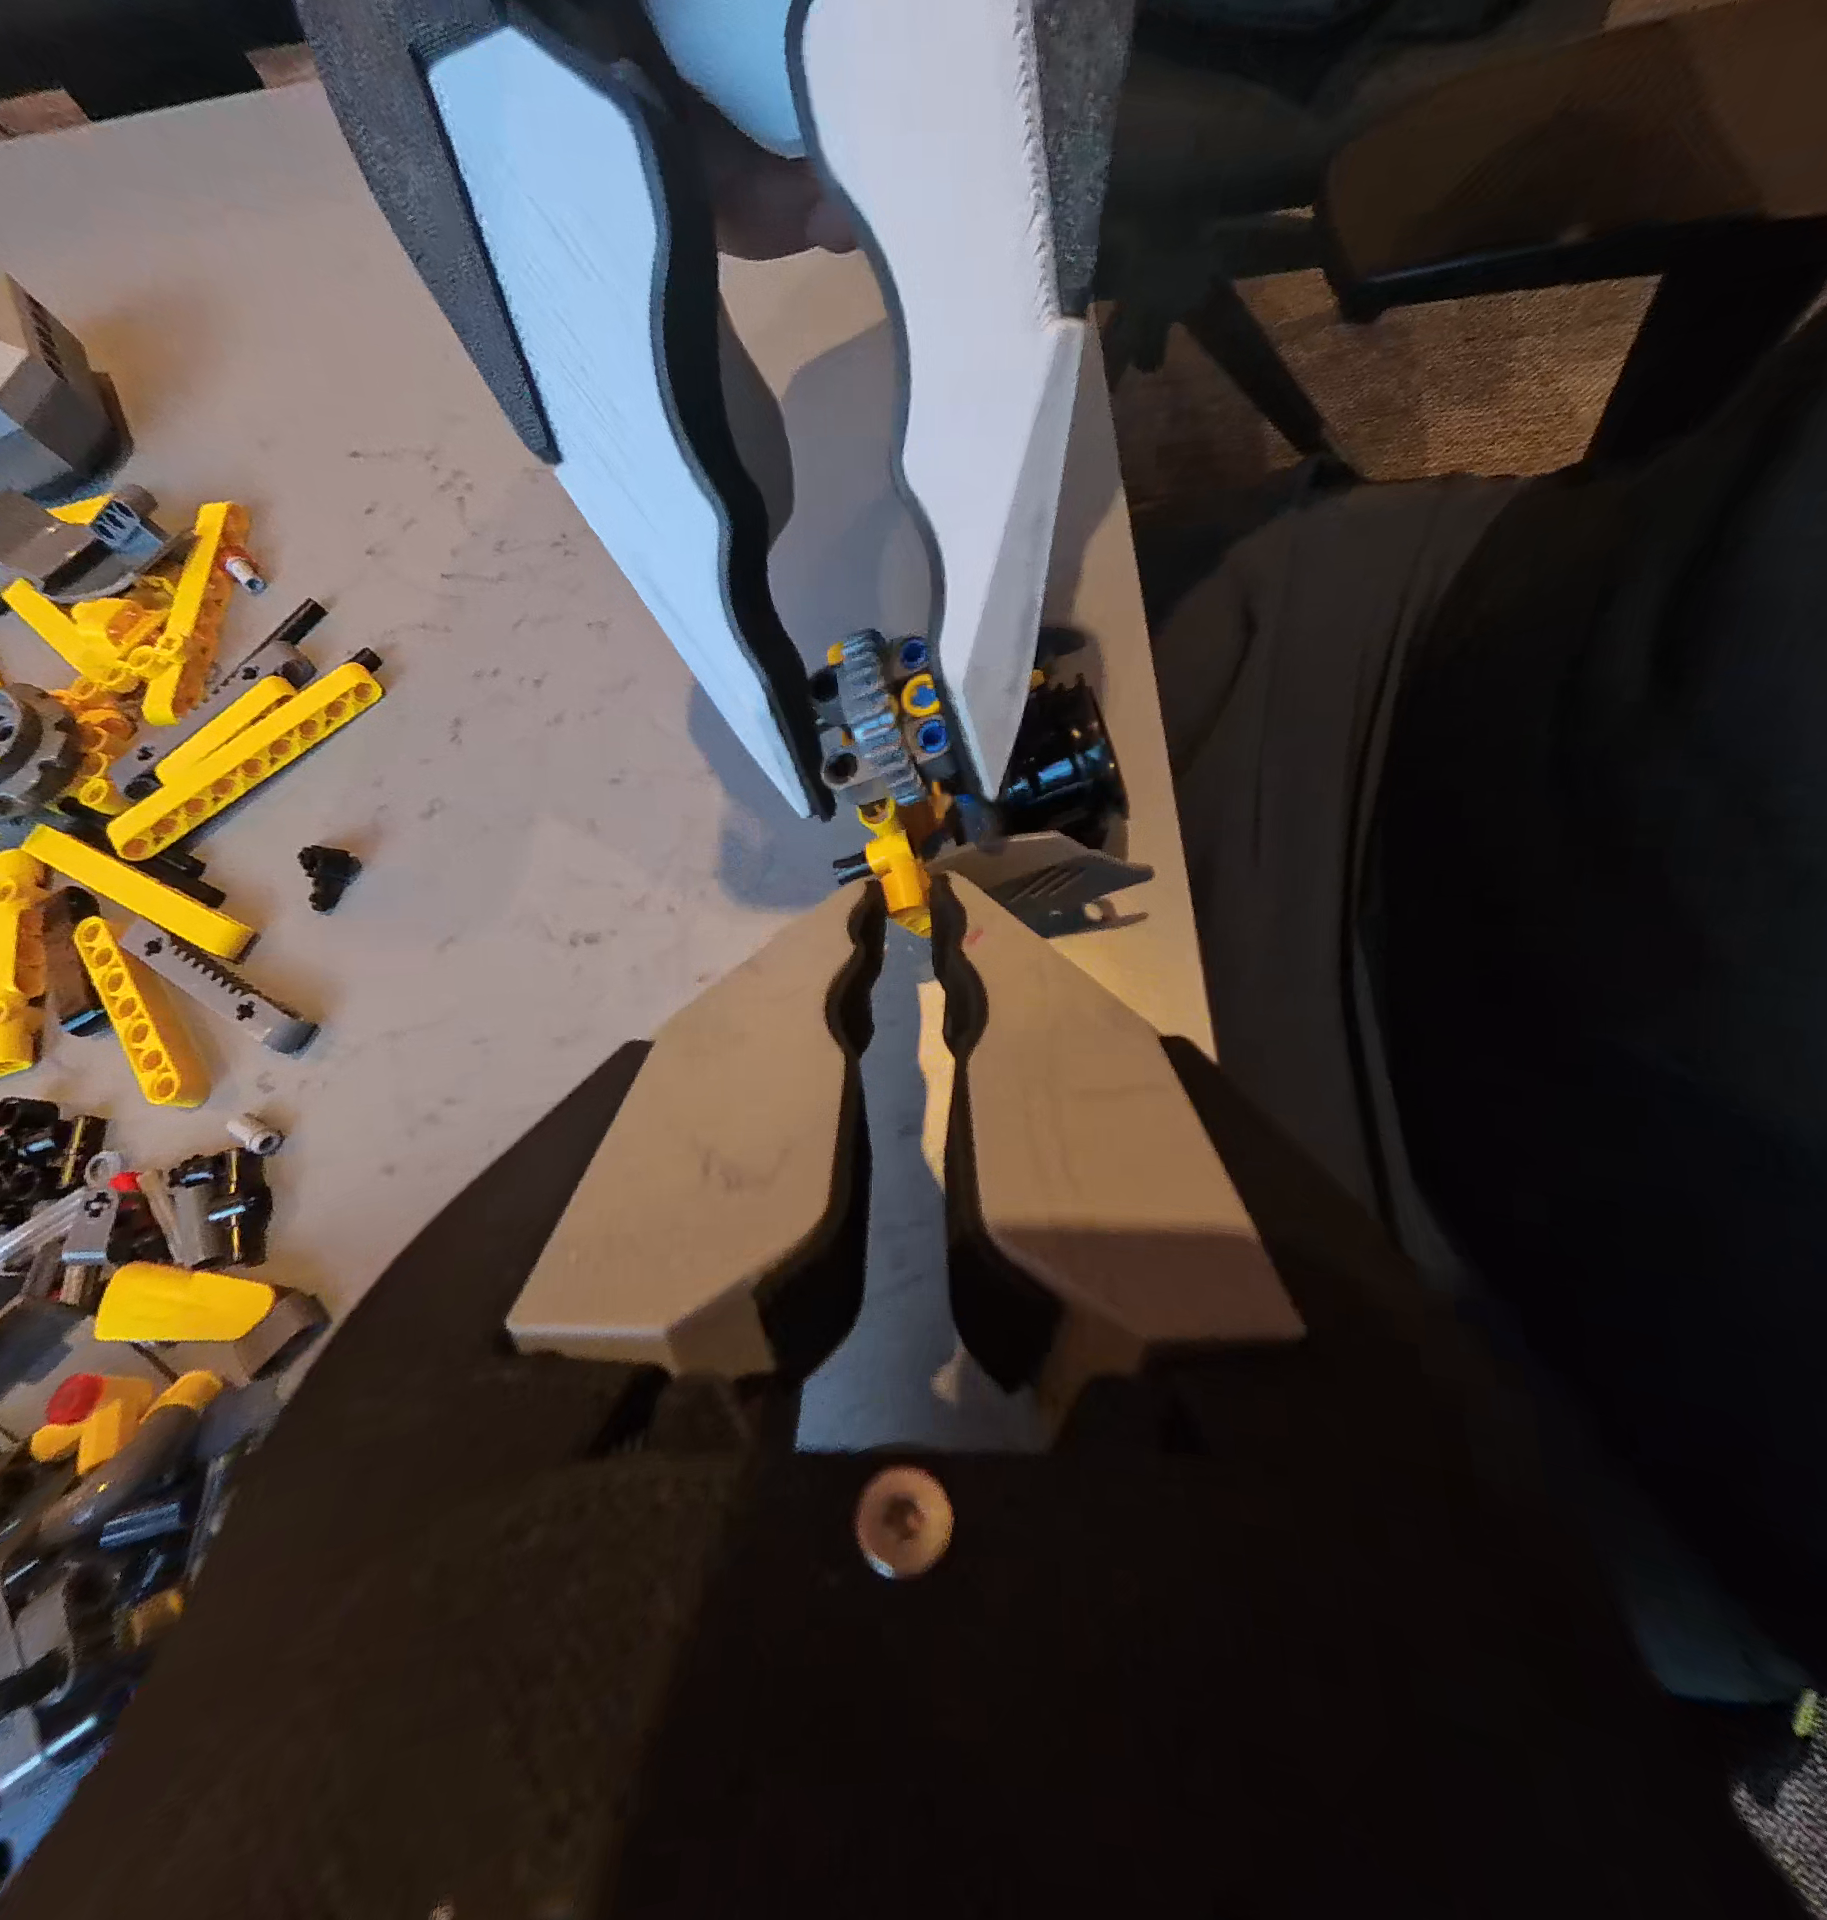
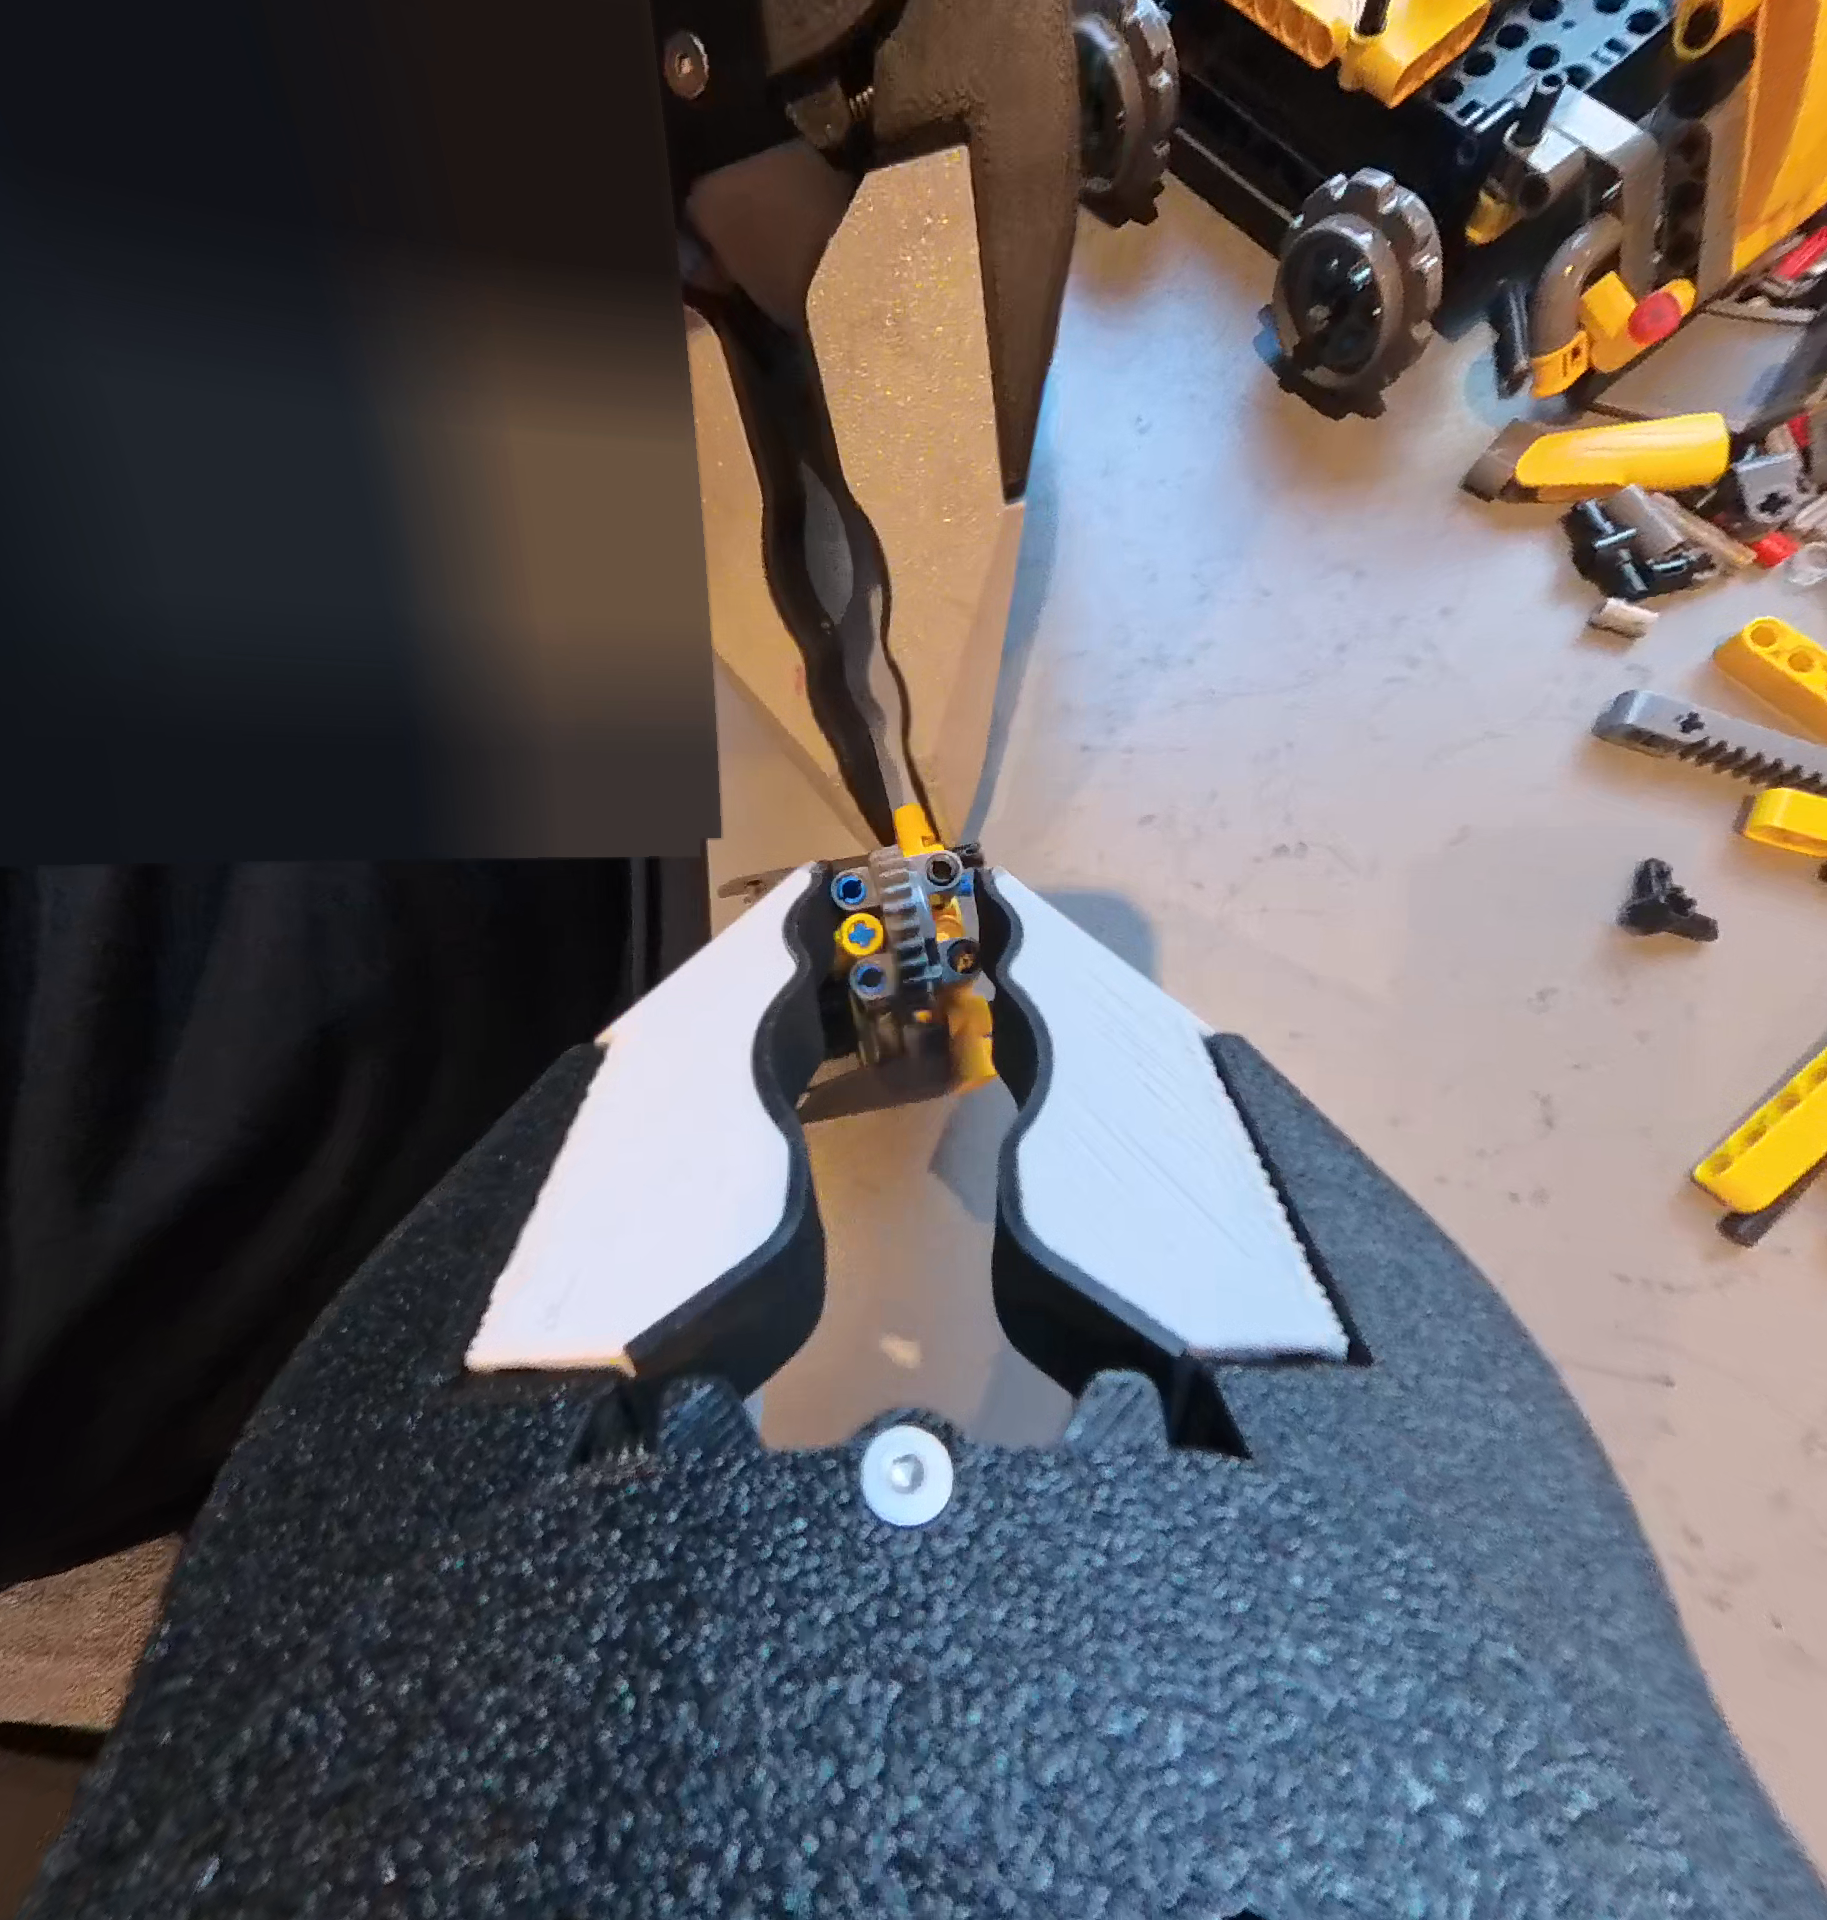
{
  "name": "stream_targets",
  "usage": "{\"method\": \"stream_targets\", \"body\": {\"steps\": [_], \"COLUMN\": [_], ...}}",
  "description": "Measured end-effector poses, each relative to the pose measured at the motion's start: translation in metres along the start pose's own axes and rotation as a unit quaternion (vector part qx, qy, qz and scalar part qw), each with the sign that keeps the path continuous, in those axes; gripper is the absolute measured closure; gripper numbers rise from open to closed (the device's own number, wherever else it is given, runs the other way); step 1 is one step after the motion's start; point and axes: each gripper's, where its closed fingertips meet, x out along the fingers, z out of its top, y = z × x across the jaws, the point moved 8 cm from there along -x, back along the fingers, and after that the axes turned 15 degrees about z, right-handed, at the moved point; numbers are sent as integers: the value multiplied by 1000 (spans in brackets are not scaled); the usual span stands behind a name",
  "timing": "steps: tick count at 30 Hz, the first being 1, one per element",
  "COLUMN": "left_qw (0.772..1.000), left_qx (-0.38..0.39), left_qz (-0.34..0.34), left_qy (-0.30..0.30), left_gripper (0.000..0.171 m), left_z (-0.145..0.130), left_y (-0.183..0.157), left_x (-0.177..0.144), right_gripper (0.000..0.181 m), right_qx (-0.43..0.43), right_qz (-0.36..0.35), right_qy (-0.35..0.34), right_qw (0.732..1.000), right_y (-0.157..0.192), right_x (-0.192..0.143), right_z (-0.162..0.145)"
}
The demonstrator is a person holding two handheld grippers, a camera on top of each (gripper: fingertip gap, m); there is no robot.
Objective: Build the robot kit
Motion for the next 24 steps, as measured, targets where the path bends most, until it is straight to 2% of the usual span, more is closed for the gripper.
{"method": "stream_targets", "body": {"steps": [6,12,19,20,22,24], "left_qw": [1000,1000,999,999,993,987], "left_qx": [14,-5,-28,-46,-103,-139], "left_qz": [14,4,-5,-18,-58,-71], "left_qy": [4,10,14,16,8,30], "left_gripper": [165,165,165,165,166,166], "left_z": [1,3,3,3,5,4], "left_y": [-3,0,2,3,8,14], "left_x": [0,4,5,6,7,10], "right_gripper": [155,157,157,153,114,103], "right_qx": [-2,8,50,49,30,14], "right_qz": [1,12,38,33,-16,-79], "right_qy": [14,63,51,55,74,77], "right_qw": [1000,998,997,997,997,994], "right_y": [1,-1,-7,-6,-5,-1], "right_x": [1,1,-1,-2,-5,-14], "right_z": [0,6,4,4,5,7]}}
